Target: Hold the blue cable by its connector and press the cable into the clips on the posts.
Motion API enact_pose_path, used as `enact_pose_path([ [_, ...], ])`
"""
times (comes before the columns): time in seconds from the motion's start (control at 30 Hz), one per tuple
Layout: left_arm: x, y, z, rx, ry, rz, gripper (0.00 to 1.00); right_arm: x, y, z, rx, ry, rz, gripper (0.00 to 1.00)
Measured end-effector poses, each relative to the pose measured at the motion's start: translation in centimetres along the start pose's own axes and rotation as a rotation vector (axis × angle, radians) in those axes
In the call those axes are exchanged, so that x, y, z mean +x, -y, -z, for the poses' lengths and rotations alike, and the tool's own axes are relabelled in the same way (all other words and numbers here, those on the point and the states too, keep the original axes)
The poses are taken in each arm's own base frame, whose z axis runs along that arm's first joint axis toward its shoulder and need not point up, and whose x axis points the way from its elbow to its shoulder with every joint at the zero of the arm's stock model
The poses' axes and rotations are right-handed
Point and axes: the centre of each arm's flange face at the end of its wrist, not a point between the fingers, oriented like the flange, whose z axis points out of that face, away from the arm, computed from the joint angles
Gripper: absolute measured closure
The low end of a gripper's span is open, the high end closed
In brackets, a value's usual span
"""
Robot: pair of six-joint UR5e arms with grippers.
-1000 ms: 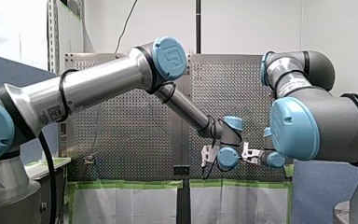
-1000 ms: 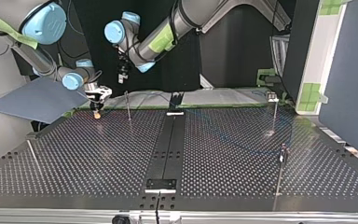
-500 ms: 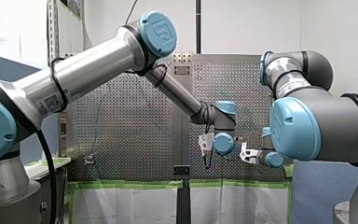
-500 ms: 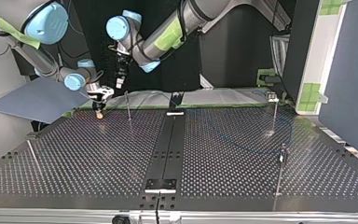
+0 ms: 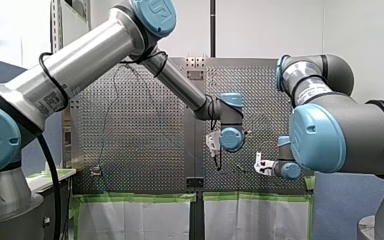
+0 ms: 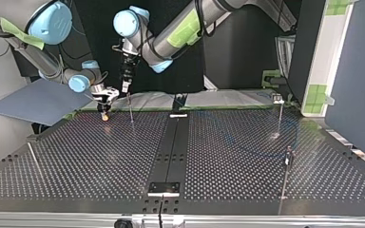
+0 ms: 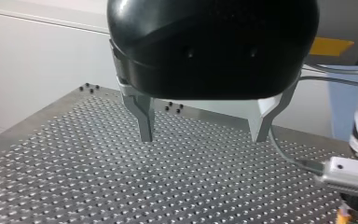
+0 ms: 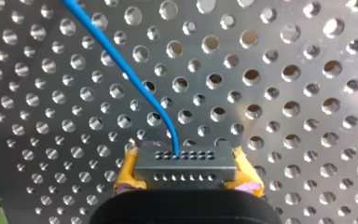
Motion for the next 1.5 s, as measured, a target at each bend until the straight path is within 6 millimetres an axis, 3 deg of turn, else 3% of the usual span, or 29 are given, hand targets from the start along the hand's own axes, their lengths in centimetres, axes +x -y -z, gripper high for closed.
enact_pose_path([
  [0.73, -9.4, -7.5, -2.6, -0.006, 0.148, 0.086, 0.0, -0.2, -0.3, 0.2, -0.031, 0.019, 0.002, 1.0],
  [0.97, -11.9, -8.0, -0.6, 0.005, 0.18, 0.101, 0.0, -0.3, -0.6, 0.4, -0.042, 0.034, 0.003, 1.0],
  [1.5, -15.2, -8.8, 4.6, 0.012, 0.179, 0.096, 0.0, -0.4, -0.4, 0.6, -0.043, 0.047, 0.008, 1.0],
])
